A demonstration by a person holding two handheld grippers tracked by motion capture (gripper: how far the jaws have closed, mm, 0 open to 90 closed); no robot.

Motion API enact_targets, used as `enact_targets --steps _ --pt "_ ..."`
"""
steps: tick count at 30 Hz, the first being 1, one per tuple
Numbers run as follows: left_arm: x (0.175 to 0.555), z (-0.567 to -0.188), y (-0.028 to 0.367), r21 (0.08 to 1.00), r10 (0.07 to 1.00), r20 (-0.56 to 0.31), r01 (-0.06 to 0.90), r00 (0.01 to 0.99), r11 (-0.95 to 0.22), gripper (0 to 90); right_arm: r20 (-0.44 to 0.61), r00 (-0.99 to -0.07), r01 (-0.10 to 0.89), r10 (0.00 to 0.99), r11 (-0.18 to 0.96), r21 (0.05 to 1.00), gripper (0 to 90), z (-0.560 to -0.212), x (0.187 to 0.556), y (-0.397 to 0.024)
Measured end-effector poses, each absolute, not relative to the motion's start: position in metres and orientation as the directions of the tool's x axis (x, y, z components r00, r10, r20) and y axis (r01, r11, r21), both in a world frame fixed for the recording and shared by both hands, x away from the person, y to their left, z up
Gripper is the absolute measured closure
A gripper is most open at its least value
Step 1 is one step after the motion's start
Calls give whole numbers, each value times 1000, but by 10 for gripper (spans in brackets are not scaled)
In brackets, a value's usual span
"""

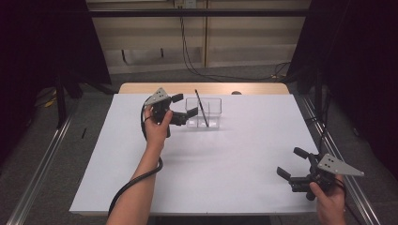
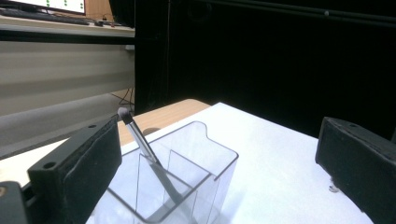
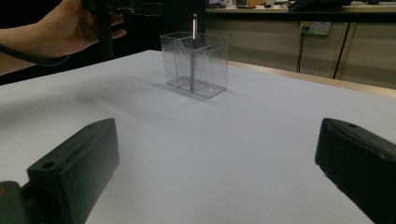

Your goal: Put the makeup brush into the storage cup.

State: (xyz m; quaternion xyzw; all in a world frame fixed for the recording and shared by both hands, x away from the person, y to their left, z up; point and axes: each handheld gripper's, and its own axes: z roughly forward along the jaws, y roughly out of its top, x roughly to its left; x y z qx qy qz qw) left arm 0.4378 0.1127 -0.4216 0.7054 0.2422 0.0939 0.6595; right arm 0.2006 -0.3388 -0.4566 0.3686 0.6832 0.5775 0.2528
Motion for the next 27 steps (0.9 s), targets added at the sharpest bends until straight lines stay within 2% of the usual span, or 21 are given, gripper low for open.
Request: enact_targets --steps 14,27 --pt "424 -423 129 976 473 -180 215 862 -20 4 56 -621 206 782 93 974 0 -456 205 -330" --pt "416 -427 145 976 481 -182 217 858 -18 5 66 -625 201 778 79 976 0 -455 213 -328"
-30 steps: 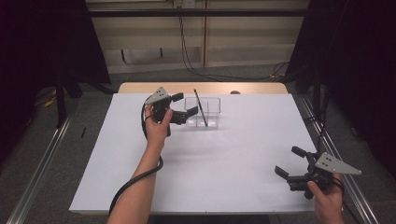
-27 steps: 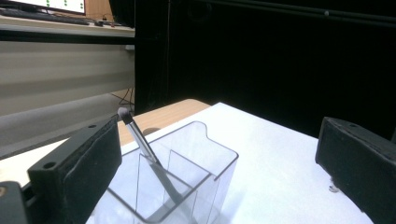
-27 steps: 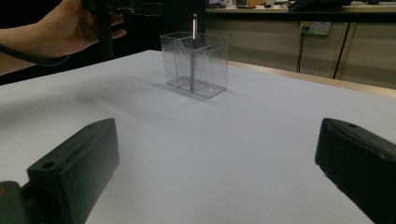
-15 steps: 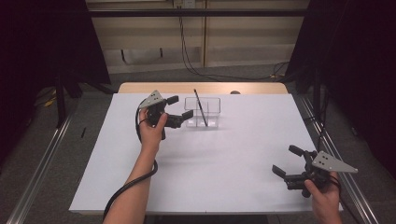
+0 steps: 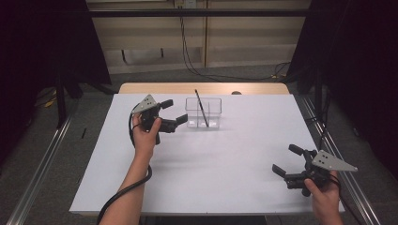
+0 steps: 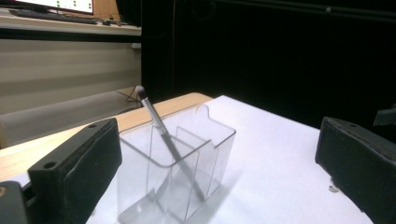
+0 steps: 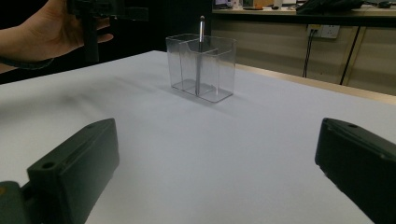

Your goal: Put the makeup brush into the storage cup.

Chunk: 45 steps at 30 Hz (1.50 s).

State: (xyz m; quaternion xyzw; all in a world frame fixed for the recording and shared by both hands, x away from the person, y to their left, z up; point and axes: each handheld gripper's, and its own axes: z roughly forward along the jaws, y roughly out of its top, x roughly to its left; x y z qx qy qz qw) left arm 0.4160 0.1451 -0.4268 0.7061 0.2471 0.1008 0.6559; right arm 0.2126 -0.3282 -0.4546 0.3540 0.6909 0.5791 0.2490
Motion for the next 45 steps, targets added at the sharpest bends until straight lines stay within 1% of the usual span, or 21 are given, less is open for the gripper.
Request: enact_targets --steps 6,20,45 --pt "410 -428 155 977 489 -177 213 854 -18 5 58 -634 205 771 96 974 0 -457 218 -325" --pt "395 -428 173 978 494 -175 210 852 -16 4 64 -635 203 770 87 975 0 -456 219 -325" --pt "374 -437 192 978 494 -140 196 858 -64 4 58 -638 202 768 94 975 0 -456 220 -323"
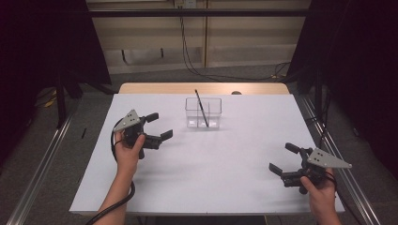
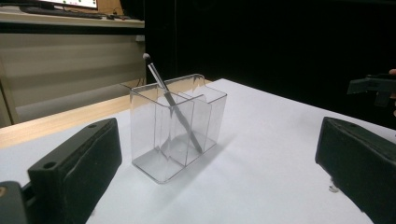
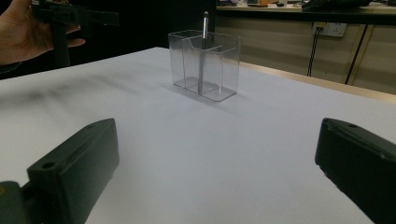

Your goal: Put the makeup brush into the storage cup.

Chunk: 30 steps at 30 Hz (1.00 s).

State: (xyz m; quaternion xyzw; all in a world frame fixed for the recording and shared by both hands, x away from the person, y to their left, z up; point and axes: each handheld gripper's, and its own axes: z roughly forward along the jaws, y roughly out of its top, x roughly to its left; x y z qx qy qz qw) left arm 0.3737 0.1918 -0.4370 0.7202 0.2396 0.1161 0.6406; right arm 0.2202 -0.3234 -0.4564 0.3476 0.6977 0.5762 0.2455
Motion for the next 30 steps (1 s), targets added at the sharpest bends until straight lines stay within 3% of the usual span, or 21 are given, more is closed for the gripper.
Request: enact_targets --steps 30 --pt "349 -437 227 976 515 -108 190 850 -108 4 57 -634 203 771 95 974 0 -457 221 -325"
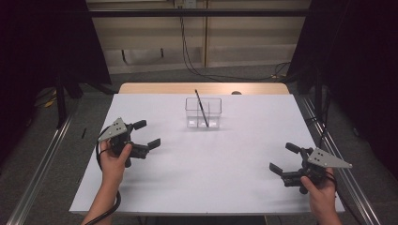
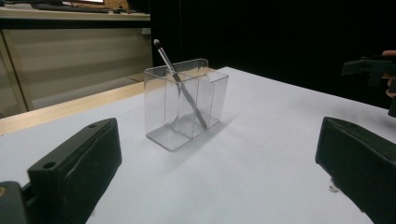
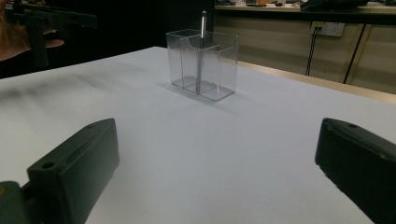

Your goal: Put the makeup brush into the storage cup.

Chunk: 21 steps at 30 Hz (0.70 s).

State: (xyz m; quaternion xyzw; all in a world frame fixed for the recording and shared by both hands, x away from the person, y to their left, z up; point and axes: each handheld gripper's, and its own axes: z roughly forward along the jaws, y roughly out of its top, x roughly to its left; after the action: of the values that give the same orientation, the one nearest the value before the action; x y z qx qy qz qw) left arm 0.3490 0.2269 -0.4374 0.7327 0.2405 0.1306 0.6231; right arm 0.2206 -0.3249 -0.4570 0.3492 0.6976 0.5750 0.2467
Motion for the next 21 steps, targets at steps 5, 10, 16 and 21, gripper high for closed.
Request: enact_targets --steps 5,10,16,21 --pt "347 -437 232 975 517 -101 187 850 -117 4 56 -634 202 771 96 975 0 -457 221 -325" --pt "343 -439 236 975 521 -104 190 847 -114 4 57 -634 204 771 96 974 0 -457 221 -325" --pt "339 -438 241 976 525 -92 181 846 -121 4 58 -632 205 773 95 974 0 -457 221 -325" --pt "335 -440 244 975 526 -94 185 845 -123 4 59 -630 205 774 92 974 0 -457 221 -326"
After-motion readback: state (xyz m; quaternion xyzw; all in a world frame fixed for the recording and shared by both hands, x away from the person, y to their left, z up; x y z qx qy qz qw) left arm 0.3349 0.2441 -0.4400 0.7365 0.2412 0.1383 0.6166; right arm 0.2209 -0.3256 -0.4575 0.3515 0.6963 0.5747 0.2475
